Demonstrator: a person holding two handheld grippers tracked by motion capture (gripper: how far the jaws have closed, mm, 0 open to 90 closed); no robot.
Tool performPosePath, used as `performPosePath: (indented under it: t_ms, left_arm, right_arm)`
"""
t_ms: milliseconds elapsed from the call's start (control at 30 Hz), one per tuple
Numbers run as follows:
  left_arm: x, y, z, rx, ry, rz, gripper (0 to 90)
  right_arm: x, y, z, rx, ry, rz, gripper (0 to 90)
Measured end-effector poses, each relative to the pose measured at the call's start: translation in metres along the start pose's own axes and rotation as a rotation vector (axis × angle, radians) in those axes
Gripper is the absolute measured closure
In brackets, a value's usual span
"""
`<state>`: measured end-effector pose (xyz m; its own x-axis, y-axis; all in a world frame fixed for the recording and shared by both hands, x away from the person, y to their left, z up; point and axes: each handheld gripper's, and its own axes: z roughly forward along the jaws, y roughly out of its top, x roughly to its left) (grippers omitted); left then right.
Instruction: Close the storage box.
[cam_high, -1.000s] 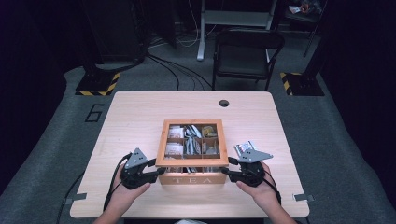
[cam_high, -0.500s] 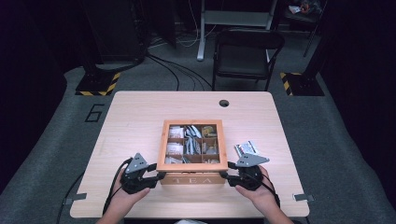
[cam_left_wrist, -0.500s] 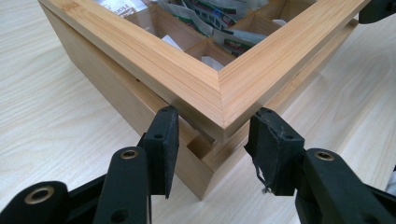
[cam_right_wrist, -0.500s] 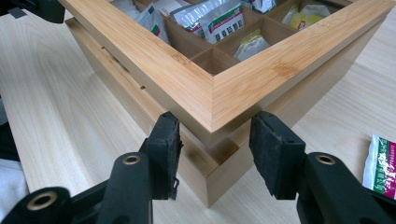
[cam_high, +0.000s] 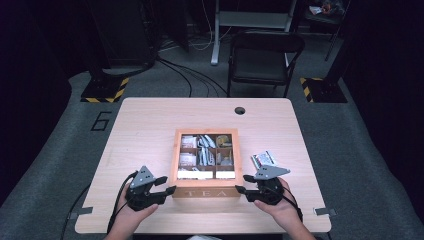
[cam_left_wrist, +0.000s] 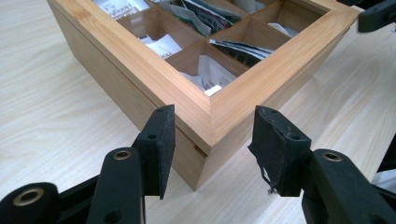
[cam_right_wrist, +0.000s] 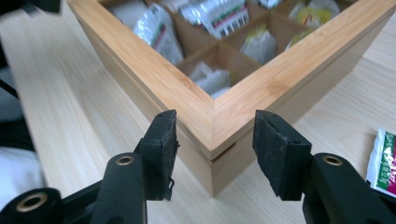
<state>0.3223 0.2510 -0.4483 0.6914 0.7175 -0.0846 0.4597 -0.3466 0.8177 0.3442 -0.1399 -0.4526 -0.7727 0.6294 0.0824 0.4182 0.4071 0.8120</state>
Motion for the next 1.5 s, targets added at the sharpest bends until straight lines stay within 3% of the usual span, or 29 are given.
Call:
performPosePath:
  t_ms: [167,300,400,667,833,967,1067,1133,1367,1500]
  left_arm:
    - [0.006,0.002,-0.001,-0.001,0.008,-0.015,48.2]
    - [0.013,0.002,-0.005,-0.022,0.023,-0.03,47.1]
    - [0.02,0.0,-0.007,-0.047,0.036,-0.064,45.0]
    - [0.035,-0.002,-0.012,-0.072,0.053,-0.128,43.8]
    - [0.044,-0.003,-0.013,-0.081,0.077,-0.138,43.2]
    - [0.055,0.003,-0.01,-0.089,0.087,-0.159,43.2]
    - [0.063,0.008,-0.007,-0.077,0.109,-0.163,43.2]
    - [0.068,0.009,-0.003,-0.077,0.123,-0.171,43.2]
    - [0.086,0.013,0.009,-0.063,0.165,-0.195,42.6]
    - [0.094,0.012,0.012,-0.056,0.172,-0.219,42.5]
  right_arm:
    - [-0.005,0.004,-0.007,-0.047,-0.02,0.03,49.2]
    - [-0.009,0.003,-0.006,-0.043,-0.038,0.03,48.6]
    - [-0.012,0.001,-0.006,-0.053,-0.058,0.037,47.5]
    - [-0.026,0.0,-0.006,-0.073,-0.106,0.088,46.8]
    - [-0.031,0.002,-0.008,-0.095,-0.126,0.102,46.5]
    - [-0.038,0.005,-0.012,-0.109,-0.149,0.112,45.6]
    - [-0.045,0.008,-0.014,-0.113,-0.191,0.099,45.4]
    - [-0.051,0.007,-0.015,-0.118,-0.21,0.117,45.3]
    - [-0.072,-0.001,-0.012,-0.101,-0.273,0.142,44.5]
    - [-0.078,-0.007,-0.012,-0.093,-0.285,0.152,43.9]
